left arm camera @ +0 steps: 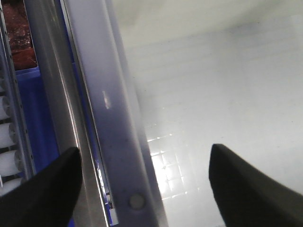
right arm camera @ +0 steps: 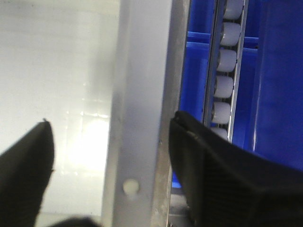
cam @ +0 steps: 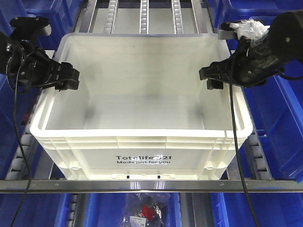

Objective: Move bin from left to right shelf
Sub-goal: 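Move both grippers onto the crate's side rims and close them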

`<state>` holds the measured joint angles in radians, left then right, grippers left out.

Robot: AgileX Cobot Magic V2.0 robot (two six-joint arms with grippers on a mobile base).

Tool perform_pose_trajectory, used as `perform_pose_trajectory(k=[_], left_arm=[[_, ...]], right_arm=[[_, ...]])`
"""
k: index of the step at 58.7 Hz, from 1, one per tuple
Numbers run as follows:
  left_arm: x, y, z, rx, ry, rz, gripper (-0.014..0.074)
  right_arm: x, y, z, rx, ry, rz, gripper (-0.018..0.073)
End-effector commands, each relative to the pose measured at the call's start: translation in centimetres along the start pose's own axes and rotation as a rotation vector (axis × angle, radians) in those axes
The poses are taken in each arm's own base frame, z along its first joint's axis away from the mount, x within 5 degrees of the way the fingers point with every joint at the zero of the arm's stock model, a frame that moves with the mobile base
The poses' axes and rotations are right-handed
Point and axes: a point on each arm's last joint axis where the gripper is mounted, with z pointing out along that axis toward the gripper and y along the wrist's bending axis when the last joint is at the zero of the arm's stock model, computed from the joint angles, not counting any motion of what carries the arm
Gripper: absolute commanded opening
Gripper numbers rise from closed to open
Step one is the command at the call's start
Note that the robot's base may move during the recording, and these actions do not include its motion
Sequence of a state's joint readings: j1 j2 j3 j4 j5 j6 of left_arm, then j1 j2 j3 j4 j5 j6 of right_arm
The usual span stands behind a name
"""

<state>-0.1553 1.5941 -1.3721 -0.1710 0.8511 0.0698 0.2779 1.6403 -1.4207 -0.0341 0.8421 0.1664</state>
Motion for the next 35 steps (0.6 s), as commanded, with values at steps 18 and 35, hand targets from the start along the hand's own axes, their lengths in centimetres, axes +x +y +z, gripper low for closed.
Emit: perform_pose_trajectory(k=[18,35], left_arm=[[-1.25,-0.55,-1.81,0.017,-0.103,-0.001,-0.0006],[-0.99,-0.63,-2.23,0.02,-0.083,0.001,-0.0008]], right_arm=[[-1.38,0.14,-1.3,-0.004,-0.046,-0.006,-0.0013],[-1.37,0.06,-1.89,0.003,-0.054,-0.029,-0.0007]])
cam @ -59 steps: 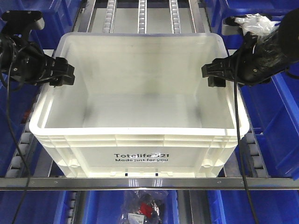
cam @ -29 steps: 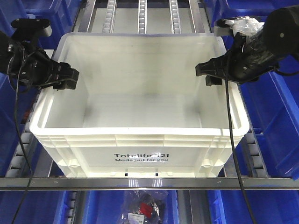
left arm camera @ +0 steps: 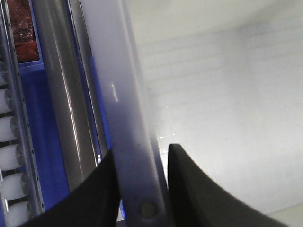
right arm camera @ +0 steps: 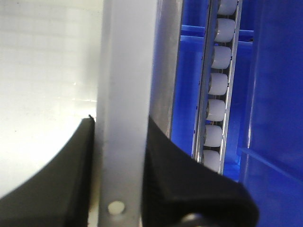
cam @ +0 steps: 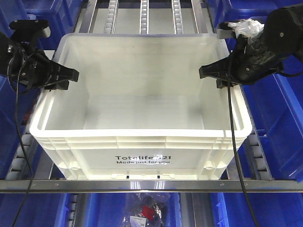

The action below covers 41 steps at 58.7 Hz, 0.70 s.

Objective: Move bin from left to right shelf
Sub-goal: 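Move both grippers onto the crate's side rims and close them, then lift the gripped crate and pull it off the shelf toward the robot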

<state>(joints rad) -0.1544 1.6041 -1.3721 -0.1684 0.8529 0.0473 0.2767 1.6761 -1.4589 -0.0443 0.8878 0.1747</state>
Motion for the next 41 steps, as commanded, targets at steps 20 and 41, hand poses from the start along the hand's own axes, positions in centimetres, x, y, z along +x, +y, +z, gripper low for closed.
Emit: perform_pose_trajectory(k=[20,41], left_arm=[[-0.7,-1.3,-7.2,0.04,-0.196,-0.043,-0.0007],[0.9,-1.7,-11.3,0.044,-0.205,-0.044,-0.0006]], right_arm=[[-0.6,0.2,-7.5,-0.066,-0.2,0.003,-0.0001],[0.9,0.0,-11.5,-0.08,-0.201,0.015,0.0004]])
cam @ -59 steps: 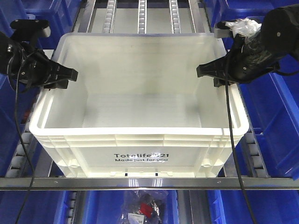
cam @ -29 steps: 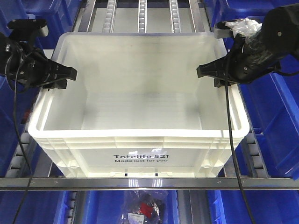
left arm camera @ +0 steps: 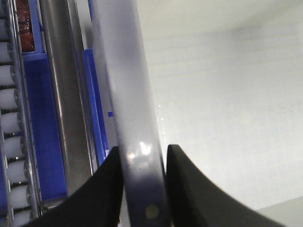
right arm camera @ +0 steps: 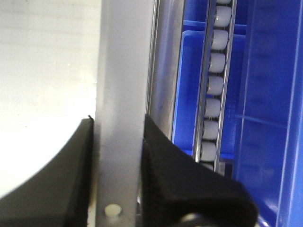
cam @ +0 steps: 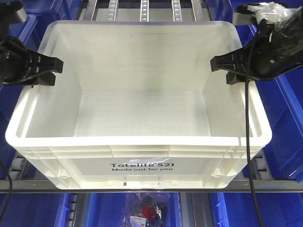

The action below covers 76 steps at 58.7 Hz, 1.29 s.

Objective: Move bin from left to right shelf
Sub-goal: 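Lift the gripped crate and pull it off the shelf toward the robot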

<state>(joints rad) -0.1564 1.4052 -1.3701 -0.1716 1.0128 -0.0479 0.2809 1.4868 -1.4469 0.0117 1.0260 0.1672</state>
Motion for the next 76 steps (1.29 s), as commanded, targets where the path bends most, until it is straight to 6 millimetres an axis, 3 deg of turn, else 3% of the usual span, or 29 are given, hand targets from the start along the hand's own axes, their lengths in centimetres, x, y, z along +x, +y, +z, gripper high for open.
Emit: perform_pose_trajectory(k=[1,9,25,41,76], left_arm=[[-0.8,-0.8,-3.8,0.027,-0.17,0.026,-0.0006],[0.0,-1.6,-4.5,-0.003,-0.145,0.062,-0.0006],[1.7,-2.8,-5.3,-0.075,-0.092,-0.012,-0.0006],[4.2,-2.7,-6.4,-0.043,-0.126,-0.022,-0.0006],[5.1,-2.9,-7.3,-0.029,-0.125,-0.009,-0.0006]], right_arm=[[-0.8,0.2,-4.2,-0.03,-0.167,-0.012,0.0004],[0.0,0.1,-5.3,-0.026,-0.135,-0.012,0.001],[2.0,2.3,-6.9,-0.012,-0.117,-0.035,0.0013],[4.8,2.1,-7.0,-0.01,-0.125,-0.022,0.0013],[5.6,1.7,-7.4,0.014,-0.069,-0.029,0.0013]])
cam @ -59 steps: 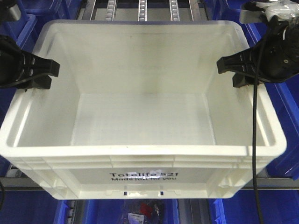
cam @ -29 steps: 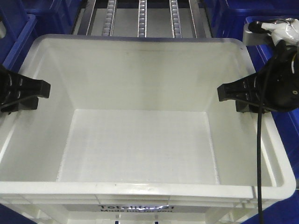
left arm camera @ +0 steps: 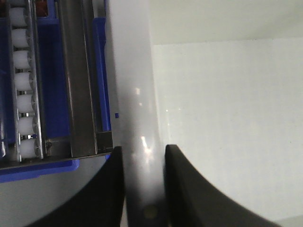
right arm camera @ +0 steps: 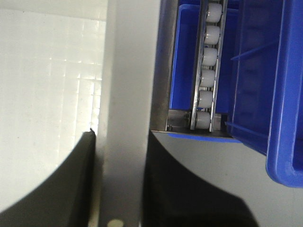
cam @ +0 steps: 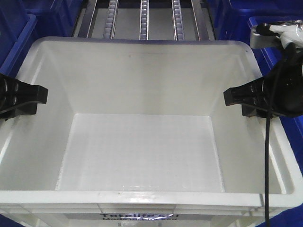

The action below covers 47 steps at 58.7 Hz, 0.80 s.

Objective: Move bin from left to right shelf
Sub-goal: 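Lift the gripped crate and pull it off the shelf toward the robot, then hold the crate with both grippers while the base turns away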

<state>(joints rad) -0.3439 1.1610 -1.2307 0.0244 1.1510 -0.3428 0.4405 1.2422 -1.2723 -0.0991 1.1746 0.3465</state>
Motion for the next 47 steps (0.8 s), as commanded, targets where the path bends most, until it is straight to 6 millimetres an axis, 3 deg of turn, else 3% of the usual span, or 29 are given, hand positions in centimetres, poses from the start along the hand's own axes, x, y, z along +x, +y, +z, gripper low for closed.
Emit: perform_pose_trajectory(k=[1,47], left_arm=[[-0.99,-0.35,-2.13,0.046,-0.159,0.027,-0.0006],[-1.02,-0.36,-2.1,0.046,-0.16,0.027,-0.0006]], right_arm=[[-0.77,-0.16,-2.28,-0.017,-0.132,-0.024,0.0013],[-0.76,-0.16,-2.28,-0.018,-0.131,-0.023,0.0013]])
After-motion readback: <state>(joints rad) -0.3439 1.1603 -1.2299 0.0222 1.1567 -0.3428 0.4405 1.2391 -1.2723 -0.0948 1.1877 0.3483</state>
